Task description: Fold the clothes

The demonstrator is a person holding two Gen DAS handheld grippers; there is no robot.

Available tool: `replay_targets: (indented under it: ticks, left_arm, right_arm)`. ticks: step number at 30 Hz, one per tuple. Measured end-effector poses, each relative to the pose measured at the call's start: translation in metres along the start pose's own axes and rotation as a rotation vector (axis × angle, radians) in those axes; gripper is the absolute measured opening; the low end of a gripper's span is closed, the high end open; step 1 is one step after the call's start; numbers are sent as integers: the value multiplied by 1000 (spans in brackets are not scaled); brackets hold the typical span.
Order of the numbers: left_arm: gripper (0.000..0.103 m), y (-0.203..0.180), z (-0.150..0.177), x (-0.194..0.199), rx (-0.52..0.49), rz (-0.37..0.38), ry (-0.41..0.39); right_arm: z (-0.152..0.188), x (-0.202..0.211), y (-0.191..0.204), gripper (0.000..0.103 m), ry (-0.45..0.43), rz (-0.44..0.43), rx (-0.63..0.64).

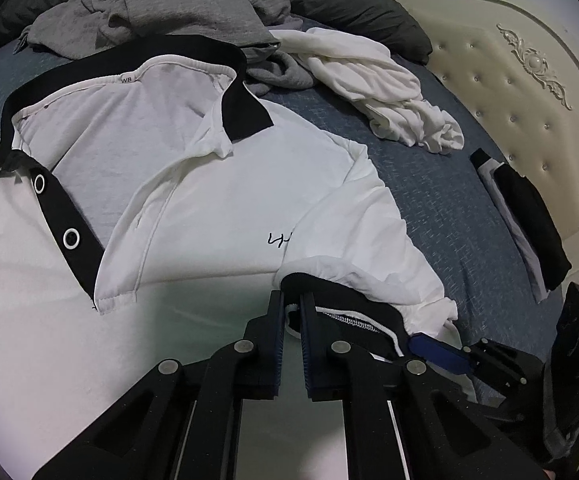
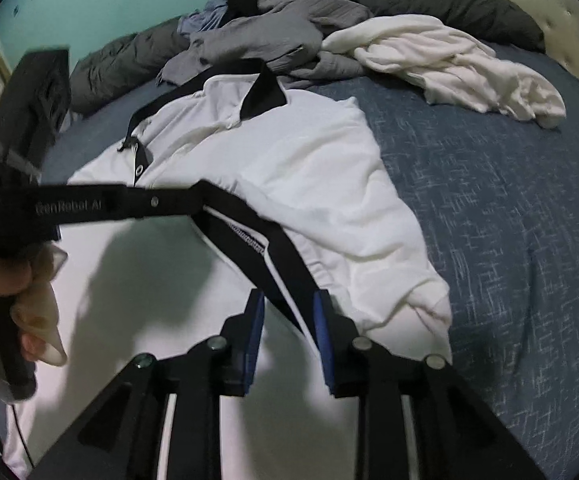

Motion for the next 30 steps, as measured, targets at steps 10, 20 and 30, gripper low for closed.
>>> replay_targets:
  ticks: [10,20,30]
  left_arm:
    - [5,-1,-4,9,-4,11,-7]
    - [5,11,4,16,32,30,18]
    - [5,12,11,7,-11,-9,50]
  right_arm:
    - [-1,4,-10,3,-31,-7,-5]
    - [-8,13,-2,2,-50,-75,-32]
    - [-10,10,3,16,-44,-97,-15]
Point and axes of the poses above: each gripper's, at about its wrist camera, not at the fingertips, and x roughly against the way its jaws point, y to its left, z to its underside, the point moved 10 cm from there along -x, roughly the way its jaws point, and after that the axes turned 10 degrees about -z, right-handed, at the moved point
